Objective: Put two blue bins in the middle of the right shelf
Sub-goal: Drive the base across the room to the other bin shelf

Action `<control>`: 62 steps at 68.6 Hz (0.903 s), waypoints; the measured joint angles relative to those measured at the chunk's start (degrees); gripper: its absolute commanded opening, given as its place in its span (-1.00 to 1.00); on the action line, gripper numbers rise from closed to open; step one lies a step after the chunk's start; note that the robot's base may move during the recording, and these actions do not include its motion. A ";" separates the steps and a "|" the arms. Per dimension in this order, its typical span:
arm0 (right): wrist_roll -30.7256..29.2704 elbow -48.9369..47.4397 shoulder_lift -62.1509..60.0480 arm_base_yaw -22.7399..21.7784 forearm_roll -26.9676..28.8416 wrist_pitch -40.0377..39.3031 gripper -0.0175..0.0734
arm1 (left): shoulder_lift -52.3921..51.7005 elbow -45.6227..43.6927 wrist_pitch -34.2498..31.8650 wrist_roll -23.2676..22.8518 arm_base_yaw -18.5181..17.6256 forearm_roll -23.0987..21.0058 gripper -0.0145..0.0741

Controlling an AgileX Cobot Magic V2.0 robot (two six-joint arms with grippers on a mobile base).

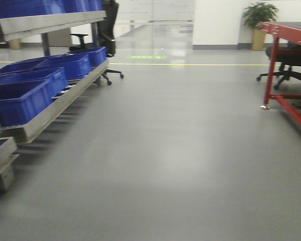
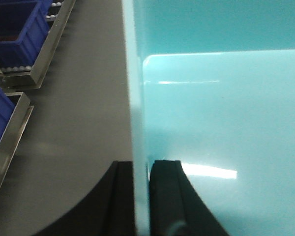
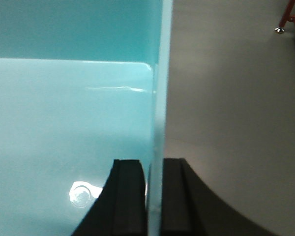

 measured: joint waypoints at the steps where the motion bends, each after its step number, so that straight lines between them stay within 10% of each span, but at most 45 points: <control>1: 0.00 0.00 0.00 0.00 0.00 0.00 -0.97 | 0.00 0.00 0.00 0.00 0.00 0.00 -0.92; 62: 0.00 0.00 0.00 0.00 0.00 0.00 -0.97 | 0.00 0.00 0.00 0.00 0.00 0.00 -0.92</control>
